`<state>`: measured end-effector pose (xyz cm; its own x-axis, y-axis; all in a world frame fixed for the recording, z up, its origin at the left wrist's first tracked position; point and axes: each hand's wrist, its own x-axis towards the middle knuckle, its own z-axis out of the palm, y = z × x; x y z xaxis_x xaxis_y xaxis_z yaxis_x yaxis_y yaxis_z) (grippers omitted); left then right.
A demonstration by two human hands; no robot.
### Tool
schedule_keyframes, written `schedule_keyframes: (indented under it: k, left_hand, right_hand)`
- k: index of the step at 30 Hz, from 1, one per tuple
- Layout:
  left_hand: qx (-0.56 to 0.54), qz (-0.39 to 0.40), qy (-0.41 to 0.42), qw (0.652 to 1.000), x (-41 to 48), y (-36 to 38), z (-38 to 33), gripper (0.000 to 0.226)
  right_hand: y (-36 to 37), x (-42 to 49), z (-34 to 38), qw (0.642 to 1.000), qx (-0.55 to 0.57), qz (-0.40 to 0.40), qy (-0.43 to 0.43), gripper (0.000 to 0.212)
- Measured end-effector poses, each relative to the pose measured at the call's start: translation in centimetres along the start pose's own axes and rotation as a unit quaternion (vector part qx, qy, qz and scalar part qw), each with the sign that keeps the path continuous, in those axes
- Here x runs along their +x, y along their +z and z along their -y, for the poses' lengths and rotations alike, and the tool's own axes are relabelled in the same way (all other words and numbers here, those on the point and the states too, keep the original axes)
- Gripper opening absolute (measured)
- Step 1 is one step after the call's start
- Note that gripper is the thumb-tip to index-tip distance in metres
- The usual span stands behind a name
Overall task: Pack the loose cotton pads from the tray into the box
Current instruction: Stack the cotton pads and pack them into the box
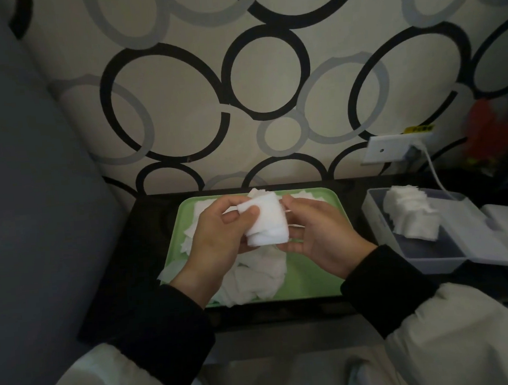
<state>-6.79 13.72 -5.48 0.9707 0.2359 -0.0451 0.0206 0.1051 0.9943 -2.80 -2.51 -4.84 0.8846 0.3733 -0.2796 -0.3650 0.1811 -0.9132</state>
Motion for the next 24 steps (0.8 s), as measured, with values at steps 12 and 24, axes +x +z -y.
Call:
schedule_keyframes:
  k: [12,24]
  left_hand:
    - [-0.139,0.022,-0.045,0.989,0.7,-0.1,-0.1,0.019]
    - [0.058,0.048,0.014,0.997,0.4,0.3,0.6,0.015]
  right_hand:
    - [-0.1,0.7,-0.5,0.999,0.031,-0.012,0.014,0.024]
    - [-1.2,0.5,-0.4,0.972,-0.221,-0.047,-0.069,0.016]
